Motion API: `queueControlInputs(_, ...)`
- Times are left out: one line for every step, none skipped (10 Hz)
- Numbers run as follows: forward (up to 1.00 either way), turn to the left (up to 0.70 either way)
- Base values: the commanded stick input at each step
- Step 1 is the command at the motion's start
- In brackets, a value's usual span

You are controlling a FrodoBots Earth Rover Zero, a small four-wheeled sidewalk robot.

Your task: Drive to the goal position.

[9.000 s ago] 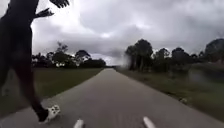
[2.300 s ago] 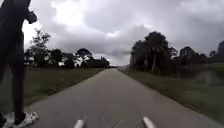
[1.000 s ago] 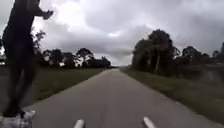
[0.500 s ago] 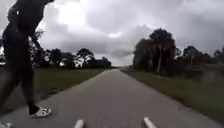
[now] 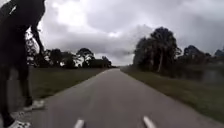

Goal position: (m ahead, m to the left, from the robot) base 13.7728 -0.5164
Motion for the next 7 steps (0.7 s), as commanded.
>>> queueControlInputs(0.7,0.0)
queueControlInputs(0.7,0.0)
queueControlInputs(0.7,0.0)
queueControlInputs(0.7,0.0)
queueControlInputs(0.7,0.0)
queueControlInputs(0.7,0.0)
queueControlInputs(0.7,0.0)
